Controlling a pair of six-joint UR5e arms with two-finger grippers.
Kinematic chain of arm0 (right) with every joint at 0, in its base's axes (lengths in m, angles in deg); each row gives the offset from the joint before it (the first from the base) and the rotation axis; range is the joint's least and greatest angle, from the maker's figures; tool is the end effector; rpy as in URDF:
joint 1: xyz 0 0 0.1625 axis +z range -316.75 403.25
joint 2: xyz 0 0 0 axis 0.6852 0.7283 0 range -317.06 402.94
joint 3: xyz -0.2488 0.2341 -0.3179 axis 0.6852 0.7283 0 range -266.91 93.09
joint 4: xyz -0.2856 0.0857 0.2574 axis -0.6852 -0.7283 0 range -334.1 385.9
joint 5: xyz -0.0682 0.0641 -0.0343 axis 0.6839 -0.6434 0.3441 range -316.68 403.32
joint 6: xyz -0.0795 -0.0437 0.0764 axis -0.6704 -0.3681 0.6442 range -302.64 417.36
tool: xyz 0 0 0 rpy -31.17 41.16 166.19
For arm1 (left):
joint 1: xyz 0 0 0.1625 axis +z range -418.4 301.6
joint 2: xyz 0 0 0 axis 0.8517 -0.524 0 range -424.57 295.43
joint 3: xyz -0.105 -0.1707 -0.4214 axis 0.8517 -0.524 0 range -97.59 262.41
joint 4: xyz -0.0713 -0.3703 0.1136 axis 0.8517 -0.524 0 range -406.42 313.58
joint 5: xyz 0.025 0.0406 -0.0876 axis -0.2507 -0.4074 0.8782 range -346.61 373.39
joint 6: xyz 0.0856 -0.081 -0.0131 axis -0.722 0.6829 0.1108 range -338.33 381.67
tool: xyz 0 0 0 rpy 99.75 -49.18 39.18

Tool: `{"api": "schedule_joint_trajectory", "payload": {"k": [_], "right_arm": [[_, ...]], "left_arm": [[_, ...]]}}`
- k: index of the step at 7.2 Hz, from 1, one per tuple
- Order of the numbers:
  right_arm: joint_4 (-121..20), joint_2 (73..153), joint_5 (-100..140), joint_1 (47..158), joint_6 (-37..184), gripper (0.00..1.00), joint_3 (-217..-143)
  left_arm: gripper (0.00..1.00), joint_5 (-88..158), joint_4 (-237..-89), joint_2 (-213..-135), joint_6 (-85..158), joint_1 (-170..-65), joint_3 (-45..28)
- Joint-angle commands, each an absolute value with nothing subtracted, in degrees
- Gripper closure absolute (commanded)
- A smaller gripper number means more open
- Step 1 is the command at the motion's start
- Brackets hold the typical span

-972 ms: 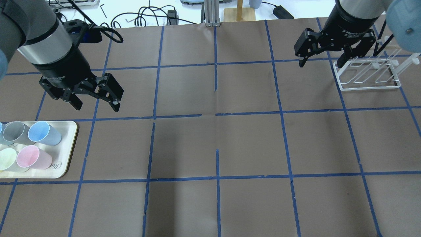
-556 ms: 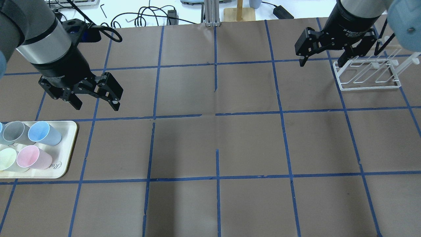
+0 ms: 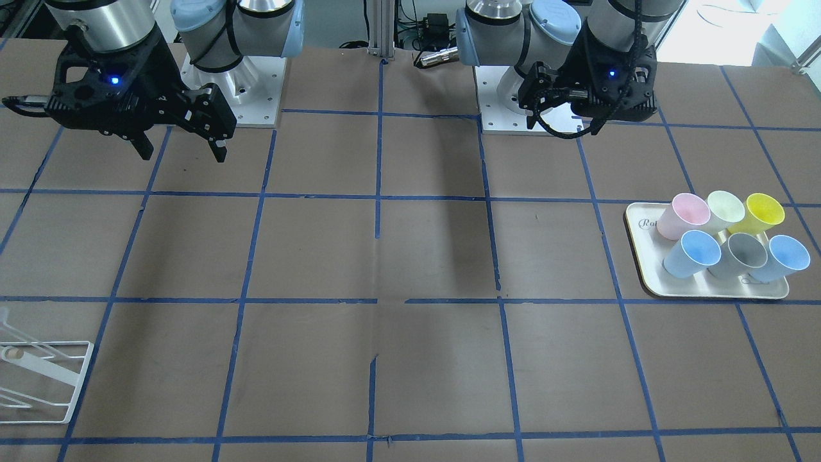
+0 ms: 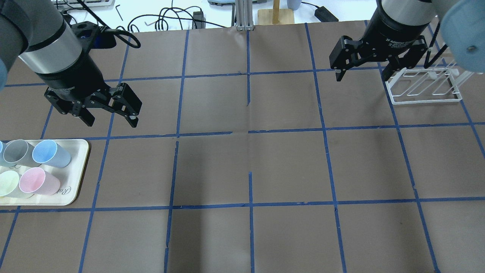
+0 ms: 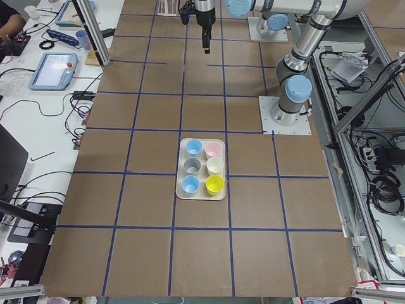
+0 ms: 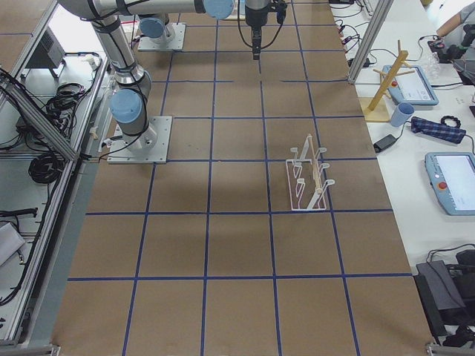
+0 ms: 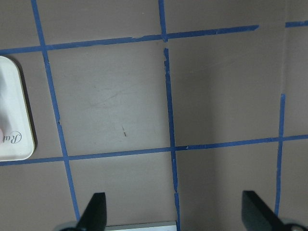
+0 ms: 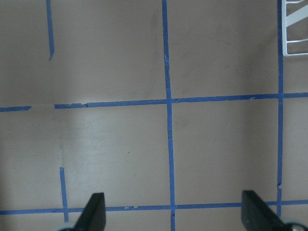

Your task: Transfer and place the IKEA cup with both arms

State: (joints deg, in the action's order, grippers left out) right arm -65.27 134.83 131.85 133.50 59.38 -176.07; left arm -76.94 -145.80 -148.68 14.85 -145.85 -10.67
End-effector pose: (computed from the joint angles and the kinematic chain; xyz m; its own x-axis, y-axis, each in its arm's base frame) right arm 0.1383 -0.4618 0.5351 -0.9992 0.0291 -0.0280 0.0309 0.9973 -0.0670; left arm -0.1144 -0.4133 0.5155 -0.9972 0.0744 0.0080 0.0749 0.9906 0.1144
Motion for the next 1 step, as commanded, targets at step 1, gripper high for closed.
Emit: {"api": "schedule_joint_trajectory", "payload": {"k": [1], "right_arm": [[-65.4, 135.0, 132.0, 134.2, 59.7, 0.00, -176.1]], "left_arm": [[0.00, -77.0, -145.7, -148.7, 15.1, -145.9, -10.8]]}}
